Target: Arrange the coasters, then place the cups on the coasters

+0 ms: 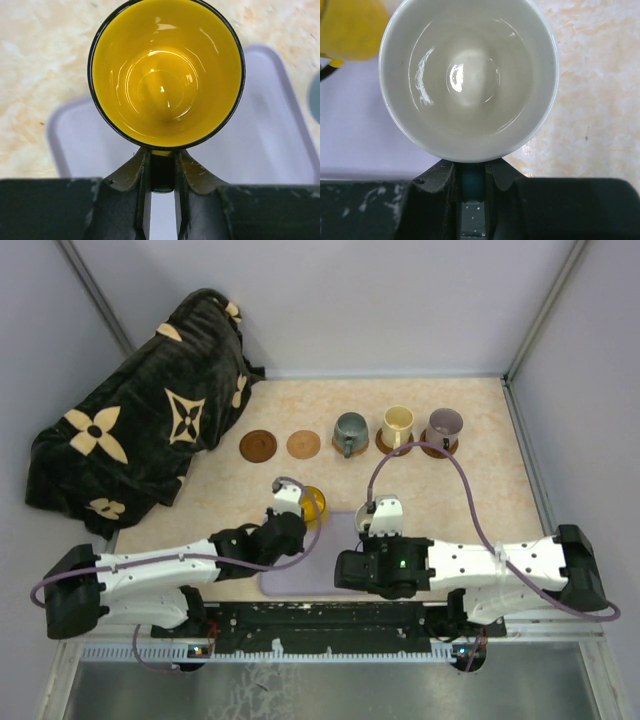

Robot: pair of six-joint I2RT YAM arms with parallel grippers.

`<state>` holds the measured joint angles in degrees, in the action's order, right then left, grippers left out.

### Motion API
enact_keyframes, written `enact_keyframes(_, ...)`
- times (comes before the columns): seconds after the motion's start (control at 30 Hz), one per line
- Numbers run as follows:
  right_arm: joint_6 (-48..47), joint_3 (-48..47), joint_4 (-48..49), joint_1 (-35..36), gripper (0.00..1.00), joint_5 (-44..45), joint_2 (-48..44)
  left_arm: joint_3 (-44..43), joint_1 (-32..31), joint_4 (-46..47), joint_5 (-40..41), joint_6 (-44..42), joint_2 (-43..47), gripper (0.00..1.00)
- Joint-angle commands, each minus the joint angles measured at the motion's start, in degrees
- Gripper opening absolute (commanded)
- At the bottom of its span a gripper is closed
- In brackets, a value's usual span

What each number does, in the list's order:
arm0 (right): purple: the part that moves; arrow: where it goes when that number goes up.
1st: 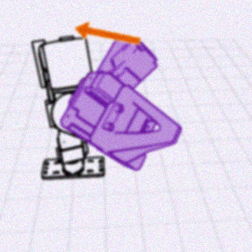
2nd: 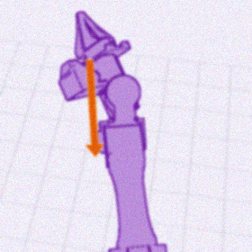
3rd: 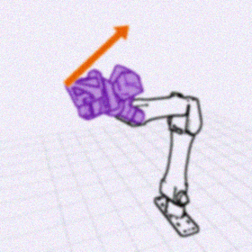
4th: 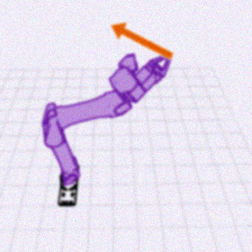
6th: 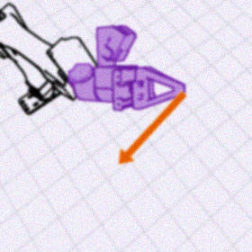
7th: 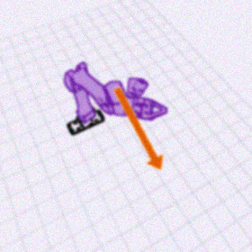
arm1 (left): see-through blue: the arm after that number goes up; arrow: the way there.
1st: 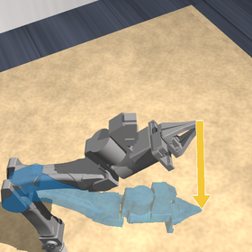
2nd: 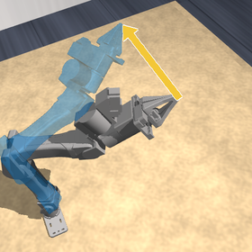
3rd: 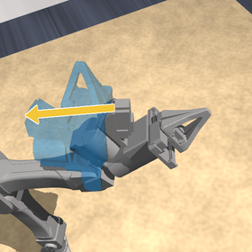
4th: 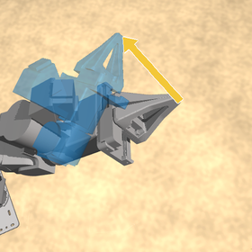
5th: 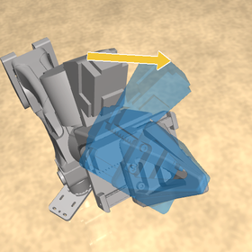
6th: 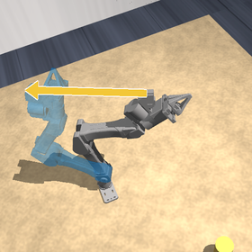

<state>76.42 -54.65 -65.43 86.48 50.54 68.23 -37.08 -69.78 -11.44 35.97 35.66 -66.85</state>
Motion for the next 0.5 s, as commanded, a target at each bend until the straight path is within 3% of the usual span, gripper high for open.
enact_keyframes(0.0,-4.43,-2.05,4.48,-4.82,0.00,7.63,-3.58,0.00,8.50,7.00,-2.65,-7.55,2.35,0.00)
enact_keyframes(0.27,-25.11,-3.03,23.94,-17.18,0.00,0.67,-4.98,-6.26,23.23,3.80,-10.27,-11.65,-2.72,0.00)
enact_keyframes(0.47,-36.10,-10.52,29.82,-22.33,0.00,-2.07,2.94,-13.70,32.05,0.13,-12.04,-14.88,-6.68,0.00)
